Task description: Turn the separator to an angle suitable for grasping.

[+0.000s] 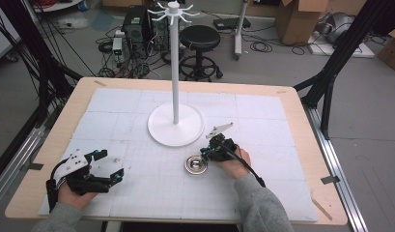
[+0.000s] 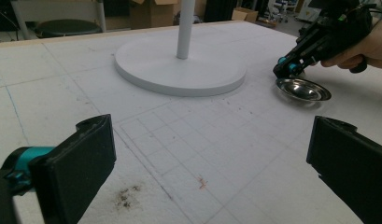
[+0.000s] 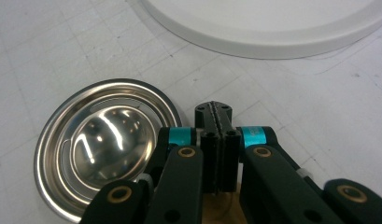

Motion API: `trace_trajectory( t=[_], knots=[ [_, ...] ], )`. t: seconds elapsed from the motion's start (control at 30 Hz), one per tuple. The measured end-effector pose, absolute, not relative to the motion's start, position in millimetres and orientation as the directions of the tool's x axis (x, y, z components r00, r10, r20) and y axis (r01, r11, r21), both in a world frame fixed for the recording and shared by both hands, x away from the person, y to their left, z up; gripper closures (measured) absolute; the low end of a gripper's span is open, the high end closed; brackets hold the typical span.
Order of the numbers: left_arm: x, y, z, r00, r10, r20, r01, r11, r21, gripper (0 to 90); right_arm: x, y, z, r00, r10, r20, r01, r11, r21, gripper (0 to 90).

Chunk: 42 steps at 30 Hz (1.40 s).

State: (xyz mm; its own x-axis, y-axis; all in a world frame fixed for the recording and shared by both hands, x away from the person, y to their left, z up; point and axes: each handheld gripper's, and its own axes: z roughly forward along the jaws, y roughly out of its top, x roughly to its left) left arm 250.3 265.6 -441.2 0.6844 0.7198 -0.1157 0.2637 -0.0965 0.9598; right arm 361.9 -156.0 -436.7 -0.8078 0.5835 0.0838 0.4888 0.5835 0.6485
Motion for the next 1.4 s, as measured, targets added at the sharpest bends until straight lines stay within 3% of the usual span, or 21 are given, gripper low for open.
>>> trace_trajectory(
  t=[1.4],
  knots=[
    [251.3,265.2,-442.2,0.687,0.717,-0.118,0.267,-0.097,0.959,1.8,342.7,-165.7,-434.9,-0.835,0.544,0.077,0.460,0.616,0.640,90.0]
  ],
)
